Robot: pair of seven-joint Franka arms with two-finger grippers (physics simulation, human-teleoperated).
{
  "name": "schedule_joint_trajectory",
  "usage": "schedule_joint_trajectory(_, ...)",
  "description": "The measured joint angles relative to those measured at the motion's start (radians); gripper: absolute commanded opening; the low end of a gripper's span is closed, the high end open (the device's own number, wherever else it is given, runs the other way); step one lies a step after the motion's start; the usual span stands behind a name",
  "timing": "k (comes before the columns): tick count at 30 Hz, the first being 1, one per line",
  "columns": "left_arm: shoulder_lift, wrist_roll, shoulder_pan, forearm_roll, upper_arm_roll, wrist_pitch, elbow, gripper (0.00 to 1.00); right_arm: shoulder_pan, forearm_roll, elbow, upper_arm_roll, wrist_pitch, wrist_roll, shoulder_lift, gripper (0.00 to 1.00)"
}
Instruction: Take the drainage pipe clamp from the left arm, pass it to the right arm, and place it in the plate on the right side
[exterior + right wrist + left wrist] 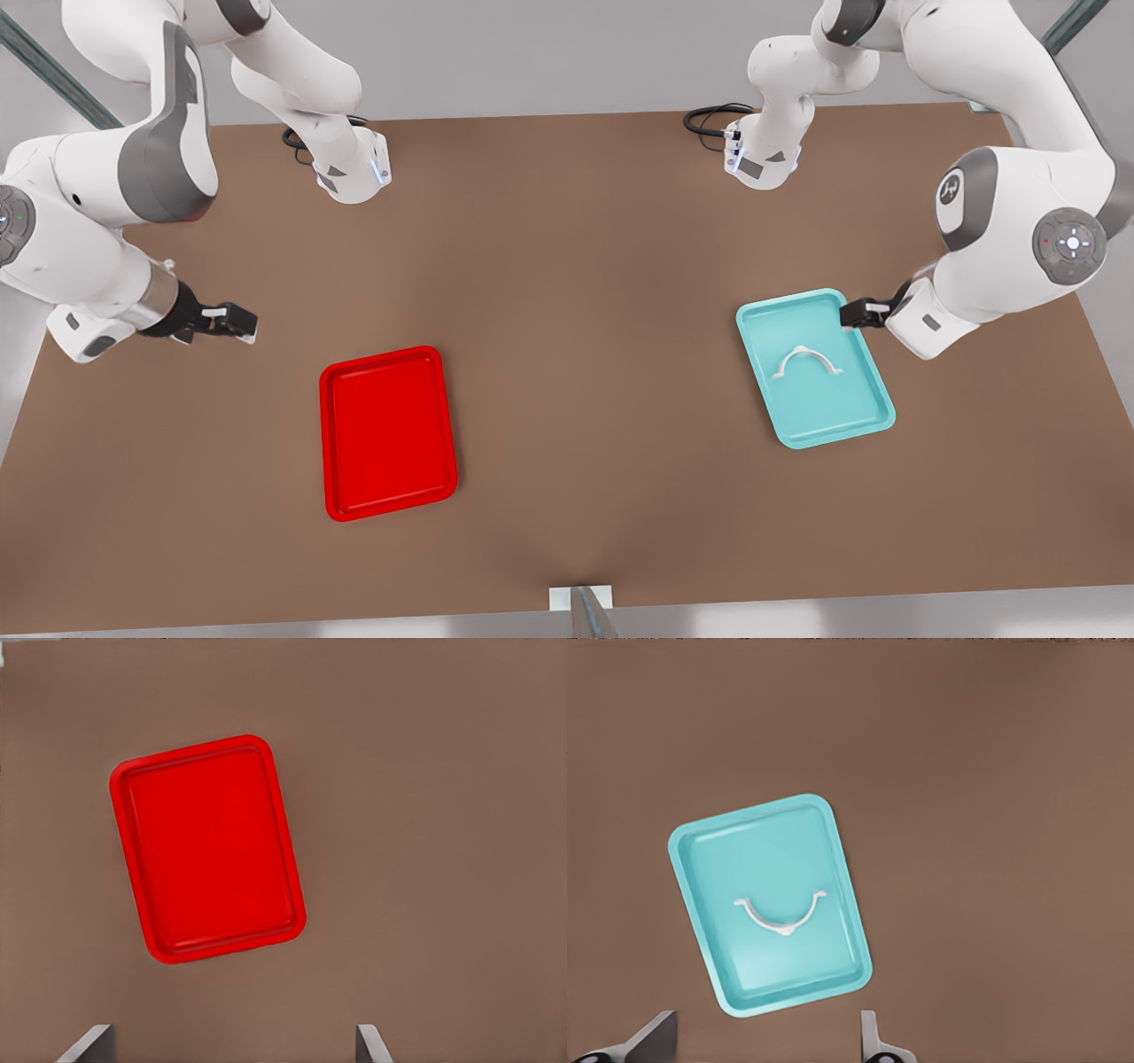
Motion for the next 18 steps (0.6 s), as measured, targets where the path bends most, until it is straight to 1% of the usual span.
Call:
schedule_joint_trajectory(1,0.007,0.000,-0.001,0.000,0.003,0.007,-0.001,1.00,0.050,0.000,-0.007,-0.046,0.006,0.000,-0.002,1.00)
schedule_joint_trajectory(2,0.016,-0.005,-0.003,0.000,0.019,0.016,-0.014,1.00,0.076,0.000,-0.013,-0.070,0.012,0.000,-0.003,1.00)
schedule_joint_trajectory(4,0.018,-0.035,-0.001,-0.003,0.068,0.076,-0.121,1.00,0.090,0.001,-0.015,-0.088,0.020,0.000,-0.001,1.00)
schedule_joint_trajectory(7,0.001,-0.108,0.003,-0.008,0.126,0.278,-0.387,1.00,0.098,0.000,-0.008,-0.093,0.030,0.001,0.011,1.00)
schedule_joint_trajectory(10,-0.004,-0.195,-0.001,-0.010,0.141,0.513,-0.582,1.00,0.101,0.000,0.004,-0.093,0.035,0.002,0.025,1.00)
schedule_joint_trajectory(15,-0.003,-0.317,-0.012,-0.012,0.179,0.854,-0.842,1.00,0.098,-0.001,0.011,-0.093,0.040,0.003,0.030,1.00)
schedule_joint_trajectory(18,-0.001,-0.375,-0.025,-0.013,0.186,0.993,-0.921,1.00,0.100,-0.001,0.012,-0.093,0.041,0.003,0.030,1.00)
